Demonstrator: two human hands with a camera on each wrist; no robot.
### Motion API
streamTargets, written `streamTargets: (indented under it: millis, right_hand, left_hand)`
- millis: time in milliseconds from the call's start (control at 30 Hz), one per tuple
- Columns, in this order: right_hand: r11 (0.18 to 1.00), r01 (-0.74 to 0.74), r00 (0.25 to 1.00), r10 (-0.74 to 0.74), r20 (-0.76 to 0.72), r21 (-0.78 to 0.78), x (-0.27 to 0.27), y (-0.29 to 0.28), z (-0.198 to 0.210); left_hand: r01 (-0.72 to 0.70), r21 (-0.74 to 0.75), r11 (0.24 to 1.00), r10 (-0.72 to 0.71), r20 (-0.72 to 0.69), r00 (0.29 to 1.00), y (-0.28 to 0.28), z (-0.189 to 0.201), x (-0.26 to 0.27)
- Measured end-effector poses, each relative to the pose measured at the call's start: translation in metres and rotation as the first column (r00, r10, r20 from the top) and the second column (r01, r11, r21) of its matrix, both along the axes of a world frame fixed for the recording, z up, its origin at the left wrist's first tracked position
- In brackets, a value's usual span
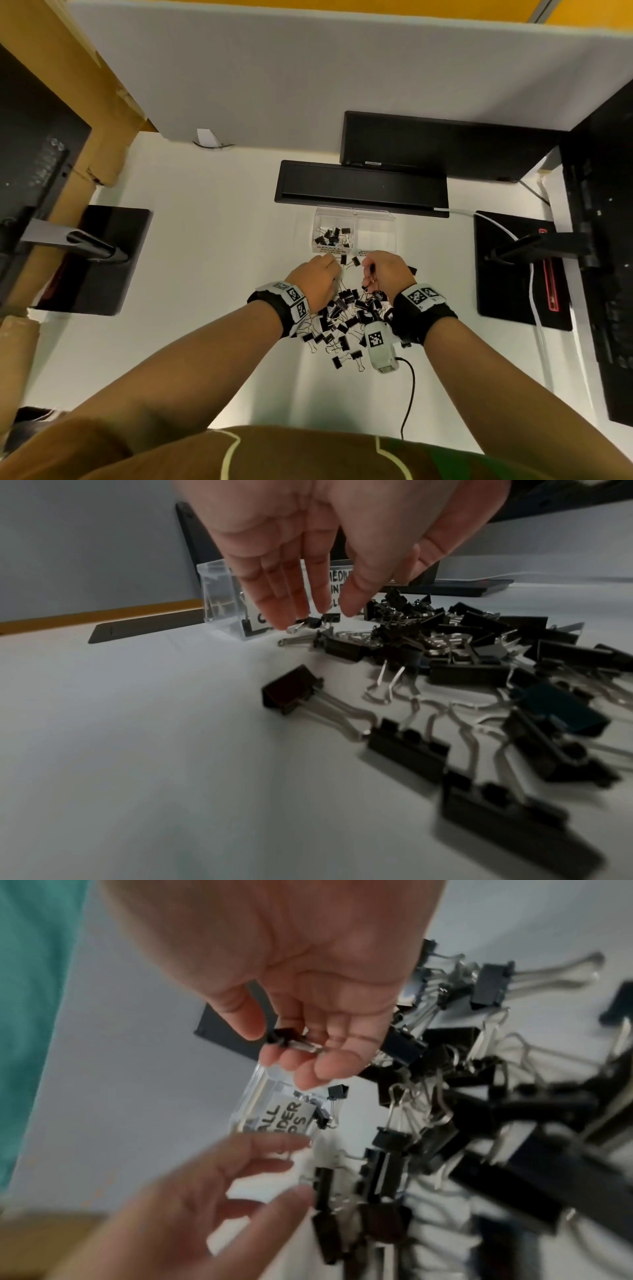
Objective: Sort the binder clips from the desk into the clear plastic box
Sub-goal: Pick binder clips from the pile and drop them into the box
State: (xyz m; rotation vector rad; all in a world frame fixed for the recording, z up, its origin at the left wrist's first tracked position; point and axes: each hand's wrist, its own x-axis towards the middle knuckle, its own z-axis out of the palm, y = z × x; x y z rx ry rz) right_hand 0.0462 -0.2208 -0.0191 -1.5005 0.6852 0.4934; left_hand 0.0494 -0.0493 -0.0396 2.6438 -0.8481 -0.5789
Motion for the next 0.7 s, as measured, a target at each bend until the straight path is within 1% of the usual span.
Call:
streamTargets:
  millis: [33, 67, 100, 133, 200, 267, 300, 367, 533, 567, 700]
  right_hand:
    - [0.982, -0.116, 0.991, 0.123, 0.042, -0.15, 0.0, 0.001, -0.004]
    - [0.911, -0.235, 0.96, 0.272, 0.065, -0.34, -0.002, 0.0, -0.007]
    - [0.807, -0.309, 0.918, 0.392, 0.063, -0.504, -0.005, 0.001, -0.009]
    - [0.713, -0.36, 0.879, 0.475, 0.037, -0.602, -0.007, 0.002, -0.01]
    - [0.574, -0.467, 0.801, 0.596, -0.047, -0.672, -0.01, 0.004, -0.011]
    - [0.441, -0.566, 0.721, 0.675, -0.158, -0.697, -0.01, 0.006, -0.01]
    - [0.401, -0.594, 0.694, 0.694, -0.192, -0.697, -0.009, 0.006, -0.01]
    - [0.363, -0.615, 0.669, 0.71, -0.219, -0.7, -0.011, 0.006, -0.012]
    - [0.359, -0.581, 0.669, 0.722, -0.177, -0.73, -0.01, 0.008, -0.013]
    - [0.345, -0.587, 0.659, 0.729, -0.184, -0.732, -0.008, 0.009, -0.013]
    - [0.226, -0.637, 0.59, 0.759, -0.276, -0.737, -0.006, 0.012, -0.015]
  left_hand:
    - [0.022, 0.004, 1.0, -0.022, -0.014, 1.0, -0.003, 0.0, 0.0]
    - [0.045, 0.039, 0.998, -0.043, -0.037, 0.998, -0.007, -0.001, 0.001]
    - [0.067, 0.095, 0.993, -0.061, -0.061, 0.996, -0.009, -0.001, 0.001]
    - [0.082, 0.149, 0.986, -0.07, -0.081, 0.994, -0.011, -0.003, 0.001]
    - [0.087, 0.198, 0.976, -0.07, -0.093, 0.993, -0.012, -0.007, 0.001]
    - [0.073, 0.169, 0.983, -0.062, -0.07, 0.996, -0.009, -0.009, -0.001]
    - [0.063, 0.15, 0.987, -0.055, -0.052, 0.997, -0.007, -0.009, -0.001]
    - [0.038, 0.12, 0.992, -0.035, -0.023, 0.999, -0.002, -0.009, -0.001]
    - [-0.04, 0.06, 0.997, 0.041, -0.013, 0.999, 0.0, -0.008, 0.002]
    - [-0.053, 0.061, 0.997, 0.055, -0.018, 0.998, -0.001, -0.009, 0.001]
    - [-0.133, 0.085, 0.987, 0.135, -0.018, 0.991, -0.006, -0.013, -0.002]
